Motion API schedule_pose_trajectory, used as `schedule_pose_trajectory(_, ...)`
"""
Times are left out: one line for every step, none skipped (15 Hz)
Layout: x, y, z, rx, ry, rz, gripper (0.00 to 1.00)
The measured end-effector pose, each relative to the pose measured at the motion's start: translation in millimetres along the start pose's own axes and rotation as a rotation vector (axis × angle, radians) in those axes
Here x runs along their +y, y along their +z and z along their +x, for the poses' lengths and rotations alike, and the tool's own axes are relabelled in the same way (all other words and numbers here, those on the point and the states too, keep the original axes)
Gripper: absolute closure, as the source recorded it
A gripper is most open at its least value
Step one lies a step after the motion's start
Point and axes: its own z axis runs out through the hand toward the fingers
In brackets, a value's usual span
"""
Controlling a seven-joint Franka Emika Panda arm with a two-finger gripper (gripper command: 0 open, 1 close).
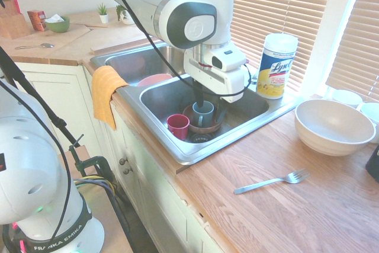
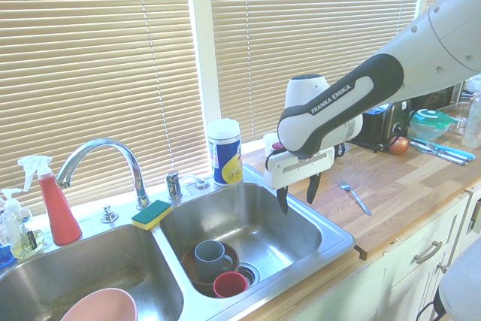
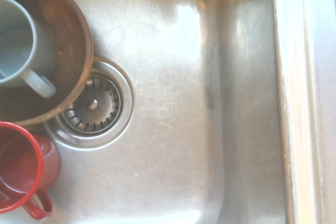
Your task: Put the fork into the sink
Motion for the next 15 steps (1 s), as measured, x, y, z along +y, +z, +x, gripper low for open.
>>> schedule_pose_trajectory(0,0,0,0.000,0.001,0.000,0.00)
schedule_pose_trajectory(0,-1,2,0.002,0.007,0.000,0.00)
schedule_pose_trajectory(2,-3,6,0.009,0.018,0.003,0.00)
schedule_pose_trajectory(5,-8,13,0.016,0.045,0.008,0.00)
schedule_pose_trajectory(13,-14,25,0.022,0.079,0.010,0.00)
schedule_pose_trajectory(26,-20,41,0.030,0.122,0.014,0.00)
schedule_pose_trajectory(44,-24,60,0.036,0.170,0.018,0.00)
schedule_pose_trajectory(65,-25,77,0.038,0.210,0.018,0.00)
schedule_pose_trajectory(87,-25,92,0.041,0.242,0.012,0.00)
schedule_pose_trajectory(106,-22,104,0.042,0.269,0.003,0.00)
schedule_pose_trajectory(122,-18,114,0.044,0.294,-0.008,0.00)
schedule_pose_trajectory(134,-11,122,0.046,0.312,-0.022,0.00)
schedule_pose_trajectory(143,-3,128,0.043,0.328,-0.033,0.00)
schedule_pose_trajectory(149,7,132,0.035,0.342,-0.040,0.00)
schedule_pose_trajectory(153,16,136,0.028,0.349,-0.045,0.00)
